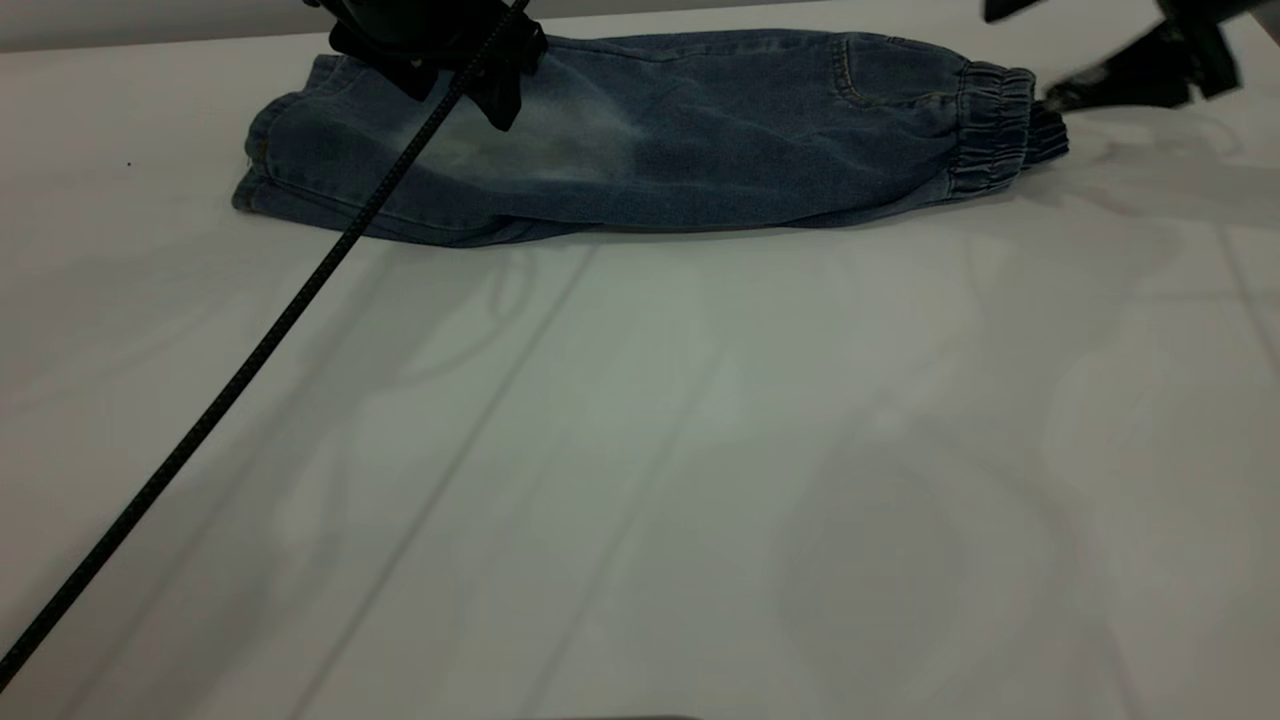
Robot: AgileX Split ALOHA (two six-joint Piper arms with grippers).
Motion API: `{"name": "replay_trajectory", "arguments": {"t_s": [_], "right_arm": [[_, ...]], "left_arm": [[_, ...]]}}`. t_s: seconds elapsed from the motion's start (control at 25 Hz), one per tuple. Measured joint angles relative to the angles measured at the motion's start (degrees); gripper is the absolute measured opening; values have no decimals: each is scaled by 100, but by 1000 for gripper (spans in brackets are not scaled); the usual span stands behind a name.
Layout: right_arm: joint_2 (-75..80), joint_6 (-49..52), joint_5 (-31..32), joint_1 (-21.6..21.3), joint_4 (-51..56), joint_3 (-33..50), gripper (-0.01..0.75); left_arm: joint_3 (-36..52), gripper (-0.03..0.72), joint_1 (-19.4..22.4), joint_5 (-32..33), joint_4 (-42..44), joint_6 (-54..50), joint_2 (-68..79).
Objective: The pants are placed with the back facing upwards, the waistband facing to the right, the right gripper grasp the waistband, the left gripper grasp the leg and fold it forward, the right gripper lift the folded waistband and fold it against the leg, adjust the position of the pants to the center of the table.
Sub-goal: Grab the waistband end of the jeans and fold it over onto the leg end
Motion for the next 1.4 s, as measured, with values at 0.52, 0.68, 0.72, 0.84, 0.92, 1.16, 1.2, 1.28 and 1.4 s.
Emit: {"name": "replay_trajectory", "arguments": {"t_s": [0.52,0.68,0.72,0.84,0.92,1.16,1.2,1.28,1.4], "right_arm": [[128,579,35,-25,-659,-34,596],[411,420,29,-25,-358,-39,596],[445,368,22,-25,-238,-39,595],[534,251,-49,-25,-28,-39,594],[615,154,-134,-25,98,-39,594],[884,-608,-134,-25,1158,-39,594],[940,-763,-111,-25,1391,-39,594],[1020,-948,-54,-25,1709,-39,590],[1062,-1169,-45,0,1896,-39,551]], "left_arm": [[0,516,0,-63,-1,8,0],[0,516,0,-63,-1,8,0],[0,516,0,-63,-1,8,0],[0,516,0,-58,-1,8,0],[0,516,0,-58,-1,8,0],[0,516,0,-58,-1,8,0],[0,516,0,-58,-1,8,0],[0,516,0,-63,-1,8,0],[0,516,0,-82,-1,8,0]]}}
